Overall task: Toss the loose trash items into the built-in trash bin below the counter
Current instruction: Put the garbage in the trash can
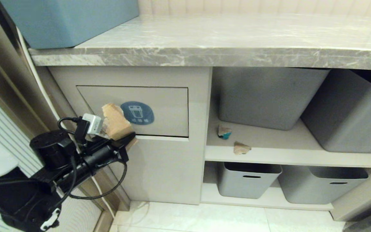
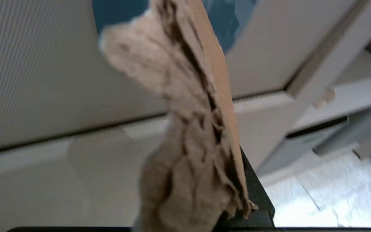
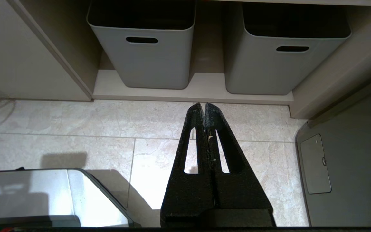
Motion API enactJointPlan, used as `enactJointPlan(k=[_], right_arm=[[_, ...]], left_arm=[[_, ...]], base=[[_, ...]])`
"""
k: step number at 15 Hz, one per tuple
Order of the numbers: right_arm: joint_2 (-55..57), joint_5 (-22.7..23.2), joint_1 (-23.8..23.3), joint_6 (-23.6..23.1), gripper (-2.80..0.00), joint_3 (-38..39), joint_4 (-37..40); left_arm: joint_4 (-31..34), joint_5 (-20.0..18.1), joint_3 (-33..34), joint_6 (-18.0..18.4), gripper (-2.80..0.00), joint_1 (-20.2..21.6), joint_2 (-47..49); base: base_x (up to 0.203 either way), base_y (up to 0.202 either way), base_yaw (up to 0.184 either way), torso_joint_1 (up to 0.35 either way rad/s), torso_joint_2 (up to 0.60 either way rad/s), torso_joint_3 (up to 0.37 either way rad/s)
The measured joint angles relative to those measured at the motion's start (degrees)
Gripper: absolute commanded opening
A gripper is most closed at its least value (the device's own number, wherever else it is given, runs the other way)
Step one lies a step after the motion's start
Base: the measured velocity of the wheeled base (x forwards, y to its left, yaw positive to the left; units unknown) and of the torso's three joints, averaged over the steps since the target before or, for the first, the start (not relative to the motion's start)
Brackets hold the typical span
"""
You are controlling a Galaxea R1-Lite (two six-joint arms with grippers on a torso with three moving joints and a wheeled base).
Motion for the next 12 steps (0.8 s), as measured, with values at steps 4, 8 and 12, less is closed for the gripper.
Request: enactJointPlan(k=[4,8,12], right_arm=[[0.07,0.45,-0.04,-4.20,-2.80,0.00,0.27],[0.96,1.34,0.35,-6.82,-2.80,-0.22,1.04],[1.35,2.28,0.67,-6.94,-2.80,-0.23,1.12]], left_arm=[[-2.05,0.06,-6.05,-0.51,-2.80,0.03,5.73],[-2.09,0.95,-7.40,-0.57,-2.80,-0.13,7.86],[-2.11,3.00,-7.11,-1.48,-2.80,-0.18,7.84]], base=[[0.000,0.000,0.000,0.000,0.00,0.000],[0.000,0.000,0.000,0.000,0.00,0.000],[0.000,0.000,0.000,0.000,0.00,0.000]])
